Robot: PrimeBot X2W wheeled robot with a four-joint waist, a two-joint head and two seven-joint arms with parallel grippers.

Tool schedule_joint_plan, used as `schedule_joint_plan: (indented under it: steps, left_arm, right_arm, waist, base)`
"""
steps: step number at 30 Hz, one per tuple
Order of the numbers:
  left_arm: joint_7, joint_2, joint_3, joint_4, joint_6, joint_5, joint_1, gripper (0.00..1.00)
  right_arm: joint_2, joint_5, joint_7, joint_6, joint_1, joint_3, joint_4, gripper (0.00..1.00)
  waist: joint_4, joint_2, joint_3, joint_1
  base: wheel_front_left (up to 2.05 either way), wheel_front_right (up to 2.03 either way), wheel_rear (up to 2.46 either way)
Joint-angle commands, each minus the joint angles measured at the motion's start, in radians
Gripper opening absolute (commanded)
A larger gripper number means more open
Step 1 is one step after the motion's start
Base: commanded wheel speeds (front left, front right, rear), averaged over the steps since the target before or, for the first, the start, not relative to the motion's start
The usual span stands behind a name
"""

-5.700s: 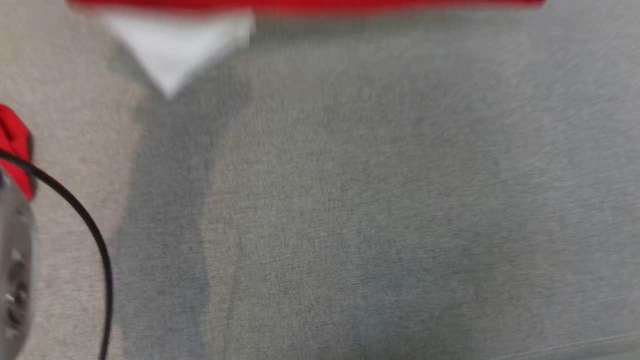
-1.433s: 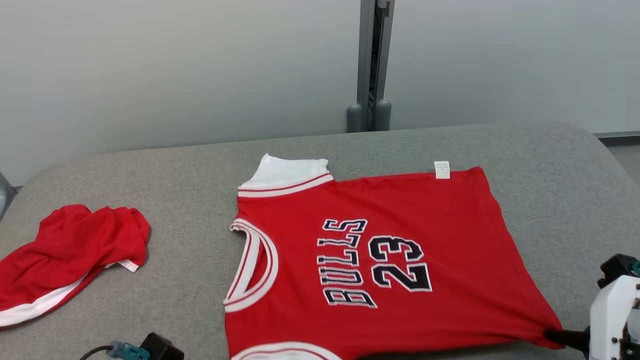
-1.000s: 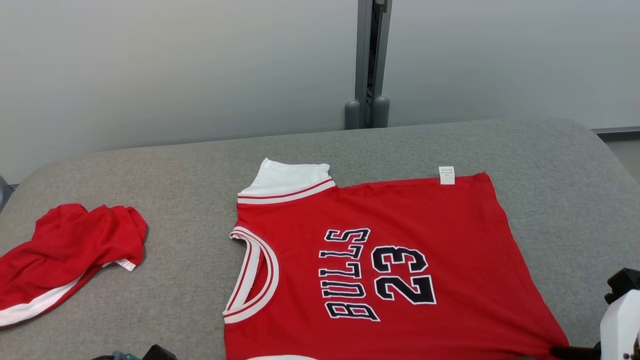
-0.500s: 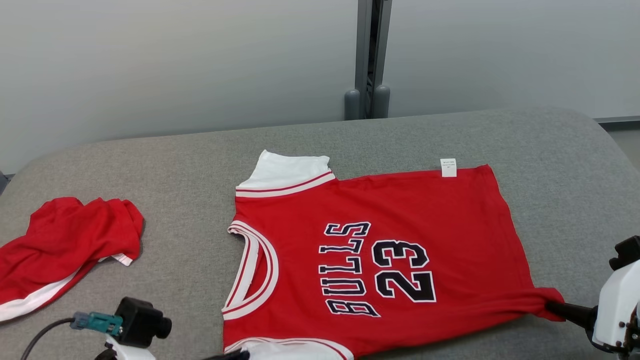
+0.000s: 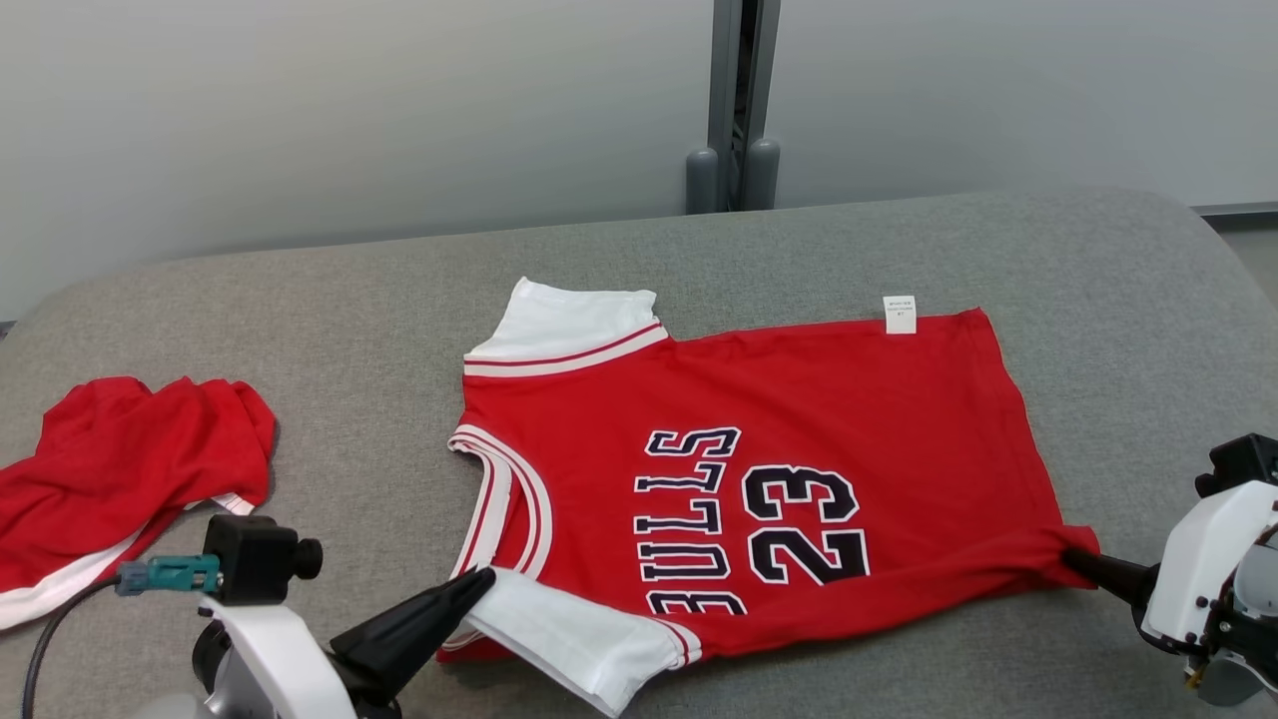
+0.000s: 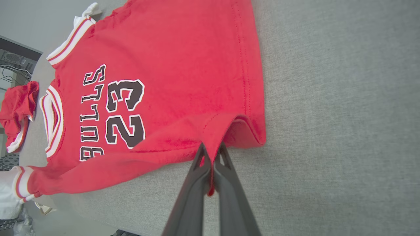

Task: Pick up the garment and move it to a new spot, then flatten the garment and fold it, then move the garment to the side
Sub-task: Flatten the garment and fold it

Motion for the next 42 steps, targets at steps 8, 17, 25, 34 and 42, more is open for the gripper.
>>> schedule_joint_plan:
  steps: [8,17,25,34,42]
  left_arm:
    - [-0.041,-0.078,0.026,0.125,0.06,0.028,-0.066,0.0]
    - [-0.062,-0.146,0.03,0.245,0.076,0.06,-0.123,0.0]
    - [-0.077,-0.195,0.025,0.335,0.081,0.084,-0.157,0.0]
    - [-0.145,-0.265,0.061,0.447,0.124,0.088,-0.191,1.0]
    - [-0.264,-0.324,0.124,0.507,0.17,0.148,-0.165,1.0]
  right_arm:
    - [0.058,-0.03,-0.017,0.0,-0.064,-0.011,0.075,0.0]
    - [0.104,-0.055,-0.032,0.0,-0.114,-0.018,0.119,0.0]
    - [0.139,-0.017,-0.043,0.0,-0.132,-0.057,0.161,1.0]
    - [0.144,-0.052,-0.167,0.0,-0.15,-0.093,0.149,1.0]
    - [0.11,-0.154,-0.398,0.0,-0.091,-0.098,0.066,1.0]
  waist:
    - [-0.001,0.0,0.034,0.0]
    - [-0.003,0.0,0.09,0.0]
    - [-0.007,0.0,0.123,0.0]
    - [-0.013,0.0,0.147,0.0]
    - [-0.015,0.0,0.127,0.0]
  base:
    - [0.0,0.0,0.0]
    - [0.0,0.0,0.0]
    - [0.0,0.0,0.0]
    - [0.0,0.0,0.0]
    - [0.0,0.0,0.0]
